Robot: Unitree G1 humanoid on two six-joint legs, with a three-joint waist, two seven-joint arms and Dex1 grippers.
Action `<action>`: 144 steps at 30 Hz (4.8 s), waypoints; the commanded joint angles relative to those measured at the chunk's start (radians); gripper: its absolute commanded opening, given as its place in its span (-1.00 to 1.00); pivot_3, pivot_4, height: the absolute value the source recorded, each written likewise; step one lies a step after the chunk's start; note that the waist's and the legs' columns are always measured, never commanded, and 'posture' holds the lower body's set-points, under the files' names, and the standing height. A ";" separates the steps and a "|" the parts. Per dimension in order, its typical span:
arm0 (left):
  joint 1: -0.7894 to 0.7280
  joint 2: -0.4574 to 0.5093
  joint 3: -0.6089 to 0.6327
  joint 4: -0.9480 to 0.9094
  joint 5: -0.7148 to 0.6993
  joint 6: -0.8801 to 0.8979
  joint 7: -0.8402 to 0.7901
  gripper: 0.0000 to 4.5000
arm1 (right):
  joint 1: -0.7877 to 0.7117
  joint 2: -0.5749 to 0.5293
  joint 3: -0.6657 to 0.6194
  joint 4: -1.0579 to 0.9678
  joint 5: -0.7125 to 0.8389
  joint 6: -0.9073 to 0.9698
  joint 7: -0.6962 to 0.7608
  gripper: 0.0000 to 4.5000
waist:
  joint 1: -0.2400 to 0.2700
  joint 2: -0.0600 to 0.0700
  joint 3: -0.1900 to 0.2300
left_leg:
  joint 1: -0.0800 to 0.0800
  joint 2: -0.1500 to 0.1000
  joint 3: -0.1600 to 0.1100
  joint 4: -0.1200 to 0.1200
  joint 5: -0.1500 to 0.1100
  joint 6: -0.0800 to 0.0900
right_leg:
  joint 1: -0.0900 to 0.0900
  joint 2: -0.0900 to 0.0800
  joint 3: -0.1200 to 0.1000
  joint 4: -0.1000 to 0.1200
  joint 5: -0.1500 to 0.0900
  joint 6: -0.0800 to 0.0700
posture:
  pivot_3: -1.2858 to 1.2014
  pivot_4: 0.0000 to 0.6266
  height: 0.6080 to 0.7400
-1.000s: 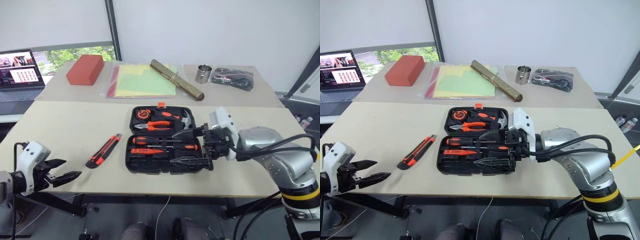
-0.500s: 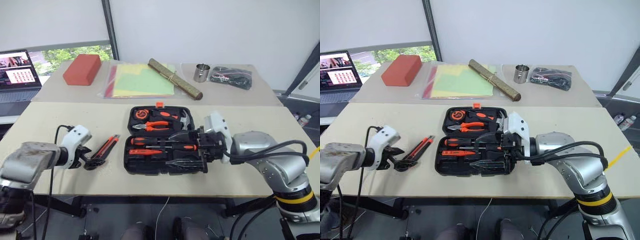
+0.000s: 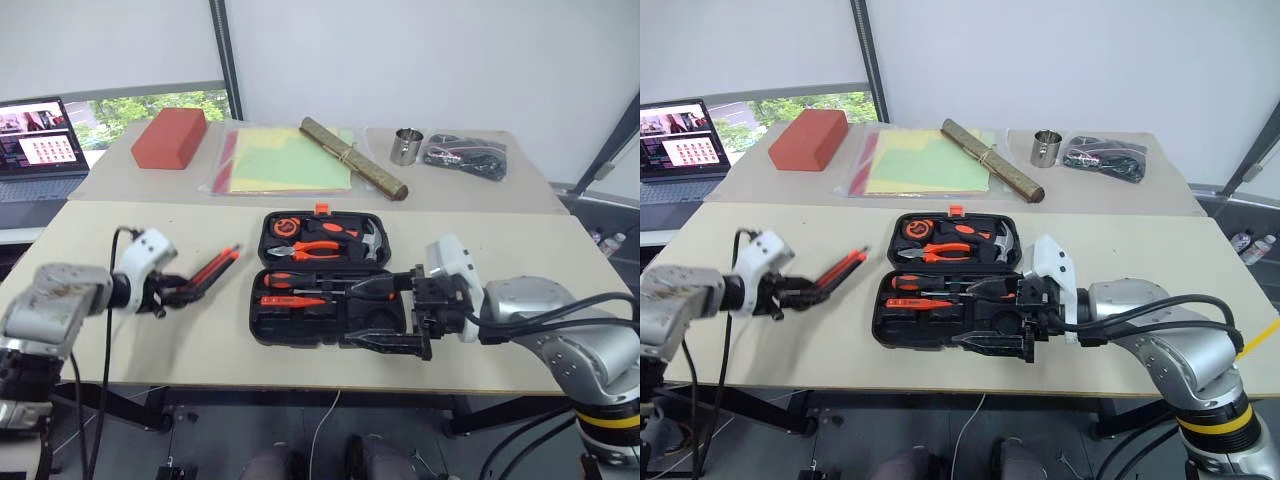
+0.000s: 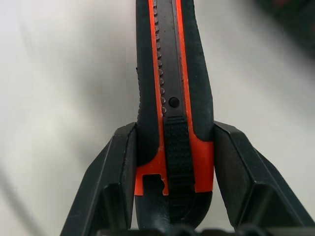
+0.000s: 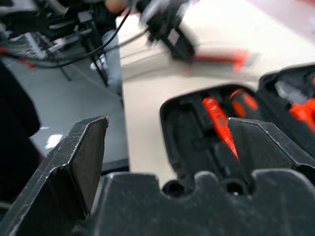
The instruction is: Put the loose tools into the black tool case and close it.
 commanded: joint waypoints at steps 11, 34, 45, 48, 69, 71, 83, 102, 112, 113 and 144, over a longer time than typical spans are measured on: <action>-0.232 -0.135 -0.361 -0.100 0.087 -0.232 -0.440 -0.21 | 0.137 -0.064 -0.108 -0.132 0.028 0.002 -0.074 1.00 | -0.003 0.000 0.000 | 0.000 0.000 0.002 0.001 0.003 0.007 | 0.002 0.001 0.000 0.000 -0.004 0.007 | 0.03 -0.52 0.95; -0.321 -0.303 -0.415 0.085 0.197 -0.304 -0.493 0.98 | 0.265 -0.077 -0.191 -0.220 0.086 0.004 -0.231 1.00 | 0.000 0.000 0.000 | -0.001 0.000 0.001 0.003 0.005 0.012 | 0.002 0.001 0.001 0.000 -0.003 0.005 | 0.03 -0.52 0.95; -0.314 -0.320 -0.393 0.087 0.198 -0.322 -0.471 -0.40 | 0.242 -0.078 -0.165 -0.188 0.064 -0.013 -0.207 1.00 | 0.001 0.000 0.000 | -0.002 0.000 0.001 0.003 0.005 0.012 | 0.002 0.001 0.001 0.000 -0.003 0.005 | 0.03 -0.52 0.95; -0.298 -0.315 -0.407 0.071 0.202 -0.338 -0.485 -0.76 | 0.243 -0.079 -0.162 -0.185 0.062 -0.014 -0.202 1.00 | 0.002 0.000 0.000 | -0.002 0.000 0.001 0.003 0.005 0.012 | 0.002 0.001 0.001 0.000 -0.003 0.005 | 0.03 -0.52 0.95; -0.291 -0.353 -0.273 0.098 0.124 -0.300 -0.430 -0.72 | 0.372 -0.125 -0.289 -0.197 0.104 0.011 -0.233 1.00 | 0.027 0.003 -0.003 | 0.006 -0.001 0.000 0.003 0.002 0.020 | 0.012 -0.003 0.000 -0.005 -0.001 0.014 | 0.03 -0.52 0.95; -0.294 -0.349 -0.204 0.094 0.062 -0.284 -0.430 -0.39 | 0.442 -0.152 -0.336 -0.190 0.079 0.002 -0.215 1.00 | 0.026 0.003 -0.003 | 0.002 -0.001 0.000 0.004 0.003 0.021 | 0.008 -0.002 0.000 -0.004 0.001 0.010 | 0.03 -0.52 0.95; -0.263 -0.314 -0.138 -0.040 -0.079 -0.158 -0.443 0.99 | 0.423 -0.212 -0.264 0.135 -0.249 -0.150 -0.162 1.00 | 0.018 0.003 -0.003 | -0.001 -0.001 0.001 0.007 0.003 0.020 | 0.008 0.000 0.003 -0.005 -0.003 0.017 | 0.03 -0.52 0.95; -0.218 -0.318 -0.169 -0.086 -0.038 -0.224 -0.370 1.00 | 0.039 -0.003 0.044 0.585 -0.537 -0.237 -0.164 -0.11 | -0.005 0.003 -0.003 | -0.003 -0.001 0.001 0.005 0.005 0.018 | 0.004 0.000 0.002 -0.002 -0.001 0.009 | 0.03 -0.52 0.95; -0.195 -0.305 -0.196 -0.096 -0.017 -0.261 -0.393 1.00 | 0.101 -0.031 -0.164 0.227 -0.240 -0.029 -0.072 -0.99 | -0.005 0.004 -0.003 | -0.002 -0.001 0.001 0.005 0.005 0.018 | 0.004 0.000 0.002 -0.001 0.000 0.006 | 0.03 -0.52 0.95; -0.191 -0.302 -0.202 -0.098 -0.012 -0.270 -0.400 1.00 | 0.104 -0.040 -0.149 0.156 -0.201 0.001 -0.055 -0.99 | -0.005 0.004 -0.003 | -0.002 -0.001 0.001 0.005 0.005 0.018 | 0.003 0.000 0.002 -0.001 0.000 0.006 | 0.03 -0.52 0.95; -0.124 -0.246 -0.140 0.068 0.076 -0.355 -0.277 0.76 | 0.063 -0.115 -0.130 0.260 -0.232 0.049 -0.069 0.31 | -0.003 0.004 -0.003 | -0.003 -0.001 0.001 0.006 0.005 0.018 | 0.003 0.000 0.002 -0.002 0.000 0.007 | 0.03 -0.52 0.95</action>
